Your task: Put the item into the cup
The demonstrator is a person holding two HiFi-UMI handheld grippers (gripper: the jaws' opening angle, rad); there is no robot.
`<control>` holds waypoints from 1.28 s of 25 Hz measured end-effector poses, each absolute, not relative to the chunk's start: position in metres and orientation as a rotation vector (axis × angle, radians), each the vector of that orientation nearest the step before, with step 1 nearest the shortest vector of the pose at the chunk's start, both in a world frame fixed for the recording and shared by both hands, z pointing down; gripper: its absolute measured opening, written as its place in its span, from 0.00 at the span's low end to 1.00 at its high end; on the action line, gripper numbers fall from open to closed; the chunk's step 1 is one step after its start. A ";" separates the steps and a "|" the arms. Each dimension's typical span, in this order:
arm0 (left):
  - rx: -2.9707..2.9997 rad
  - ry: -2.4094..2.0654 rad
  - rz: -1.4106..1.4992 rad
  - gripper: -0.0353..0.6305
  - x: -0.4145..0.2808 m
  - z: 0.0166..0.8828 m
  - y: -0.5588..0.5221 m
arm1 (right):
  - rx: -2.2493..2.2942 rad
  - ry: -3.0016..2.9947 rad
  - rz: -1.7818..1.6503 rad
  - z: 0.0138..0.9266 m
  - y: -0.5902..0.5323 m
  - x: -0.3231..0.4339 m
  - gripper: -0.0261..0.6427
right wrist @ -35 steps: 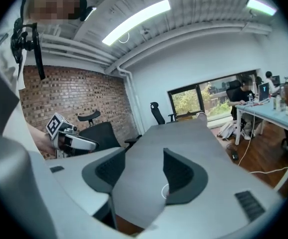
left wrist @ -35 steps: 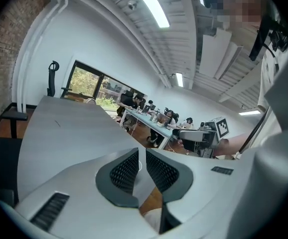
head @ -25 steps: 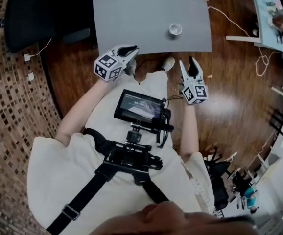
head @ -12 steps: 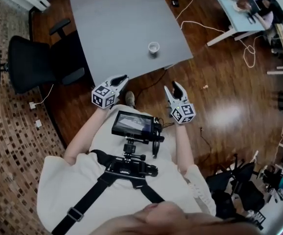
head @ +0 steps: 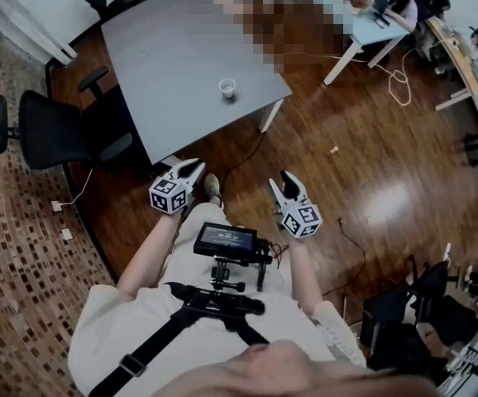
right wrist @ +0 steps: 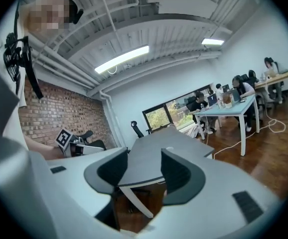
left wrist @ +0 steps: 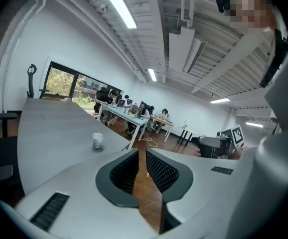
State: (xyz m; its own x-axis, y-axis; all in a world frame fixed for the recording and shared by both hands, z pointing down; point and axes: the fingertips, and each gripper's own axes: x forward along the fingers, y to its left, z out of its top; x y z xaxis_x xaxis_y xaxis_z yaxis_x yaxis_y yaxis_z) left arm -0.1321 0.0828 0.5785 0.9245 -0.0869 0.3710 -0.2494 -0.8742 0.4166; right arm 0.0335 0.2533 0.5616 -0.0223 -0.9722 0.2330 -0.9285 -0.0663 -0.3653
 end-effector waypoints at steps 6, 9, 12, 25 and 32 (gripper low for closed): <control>2.593 -0.284 0.489 0.12 -0.165 0.577 0.161 | -2.111 2.056 -0.747 0.586 0.340 0.015 0.37; 2.584 -0.296 0.515 0.12 -0.183 0.580 0.184 | -2.119 2.065 -0.739 0.583 0.366 0.008 0.36; 2.606 -0.300 0.529 0.12 -0.187 0.573 0.190 | -2.149 2.086 -0.671 0.565 0.373 0.009 0.37; 2.657 -0.238 0.506 0.12 -0.167 0.550 0.179 | -2.280 2.092 -0.593 0.538 0.339 0.013 0.35; 2.657 -0.229 0.499 0.12 -0.176 0.547 0.166 | -2.345 2.150 -0.514 0.527 0.320 -0.006 0.34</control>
State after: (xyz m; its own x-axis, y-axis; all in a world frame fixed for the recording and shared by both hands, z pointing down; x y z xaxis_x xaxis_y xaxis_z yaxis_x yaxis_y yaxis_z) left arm -0.1765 0.1663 0.5473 0.9218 -0.0816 0.3789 -0.2343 -0.8960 0.3772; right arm -0.0060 0.3199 0.5268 0.0607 -0.9563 0.2860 -0.9822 -0.1083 -0.1535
